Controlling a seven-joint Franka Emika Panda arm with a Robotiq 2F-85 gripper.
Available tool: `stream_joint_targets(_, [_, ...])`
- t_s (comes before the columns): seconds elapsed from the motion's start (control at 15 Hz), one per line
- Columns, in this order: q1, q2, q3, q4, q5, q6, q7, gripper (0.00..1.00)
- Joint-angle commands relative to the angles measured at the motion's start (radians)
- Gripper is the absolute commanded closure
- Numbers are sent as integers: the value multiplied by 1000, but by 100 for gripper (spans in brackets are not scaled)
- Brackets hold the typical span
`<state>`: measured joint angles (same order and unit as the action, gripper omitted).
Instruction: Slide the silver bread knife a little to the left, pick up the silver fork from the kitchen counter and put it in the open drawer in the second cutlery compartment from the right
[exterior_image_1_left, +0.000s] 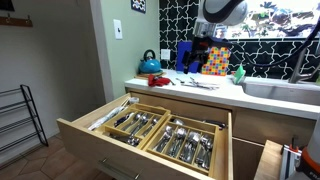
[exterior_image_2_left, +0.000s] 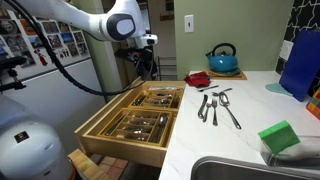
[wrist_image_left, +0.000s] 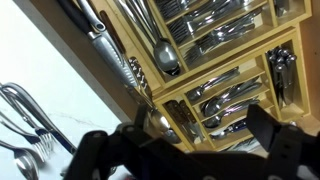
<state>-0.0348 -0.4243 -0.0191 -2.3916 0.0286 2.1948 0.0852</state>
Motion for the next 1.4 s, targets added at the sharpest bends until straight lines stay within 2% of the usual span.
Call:
stream_joint_targets(0.0, [-52,9,-19,18,-102,-12,-43,0])
stream_joint_targets(0.13, [-80,9,-36,23,-180,-10,-94,0])
stream_joint_targets(0.2, [-100,15,-41,20,-237,29,-111,0])
stream_joint_targets(0.4, [-156,48,-49,30,-396,76,-114,0])
stream_joint_targets(0.67, [-204,98,-71,46,-527,119,-103,0])
stream_joint_targets(1.33, [-216,276,-203,197,-420,-41,-226,0])
